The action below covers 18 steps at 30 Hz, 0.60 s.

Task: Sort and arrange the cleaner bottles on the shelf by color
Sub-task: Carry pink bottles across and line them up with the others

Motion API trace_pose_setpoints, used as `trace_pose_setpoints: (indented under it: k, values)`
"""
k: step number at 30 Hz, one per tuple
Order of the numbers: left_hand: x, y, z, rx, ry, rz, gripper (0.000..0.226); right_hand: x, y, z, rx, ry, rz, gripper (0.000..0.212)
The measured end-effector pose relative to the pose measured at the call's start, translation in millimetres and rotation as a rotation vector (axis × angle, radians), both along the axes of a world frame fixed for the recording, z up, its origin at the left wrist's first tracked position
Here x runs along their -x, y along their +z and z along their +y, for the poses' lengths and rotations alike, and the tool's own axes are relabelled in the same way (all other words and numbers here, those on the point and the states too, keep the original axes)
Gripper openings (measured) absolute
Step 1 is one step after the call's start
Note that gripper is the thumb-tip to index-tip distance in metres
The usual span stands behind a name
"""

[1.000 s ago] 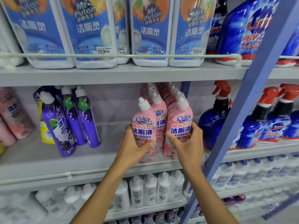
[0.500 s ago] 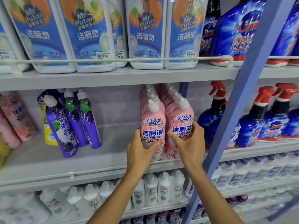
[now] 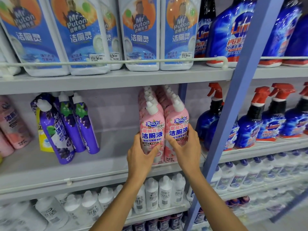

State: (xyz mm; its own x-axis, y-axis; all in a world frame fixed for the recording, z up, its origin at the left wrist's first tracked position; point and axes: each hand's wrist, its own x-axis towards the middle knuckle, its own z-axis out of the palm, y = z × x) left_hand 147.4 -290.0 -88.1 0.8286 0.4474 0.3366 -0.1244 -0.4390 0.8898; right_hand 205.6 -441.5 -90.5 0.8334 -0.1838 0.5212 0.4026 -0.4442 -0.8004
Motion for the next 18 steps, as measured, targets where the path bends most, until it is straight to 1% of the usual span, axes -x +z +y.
trace_pose_setpoints:
  k: [4, 8, 14, 18]
  values:
    - [1, 0, 2, 0.050, -0.027, 0.008, 0.061, -4, -1, 3, -0.019, -0.050, 0.015, 0.081]
    - [2, 2, -1, 0.057, -0.023, -0.004, 0.060, -4, -3, 6, -0.023, -0.064, 0.008, 0.082]
    - [5, 2, -2, 0.099, -0.051, 0.011, 0.063, -4, 1, -3, -0.021, 0.029, 0.019, 0.074]
    - [4, 1, -4, 0.087, -0.036, 0.005, 0.064, -1, 8, -8, -0.024, 0.072, 0.034, 0.077]
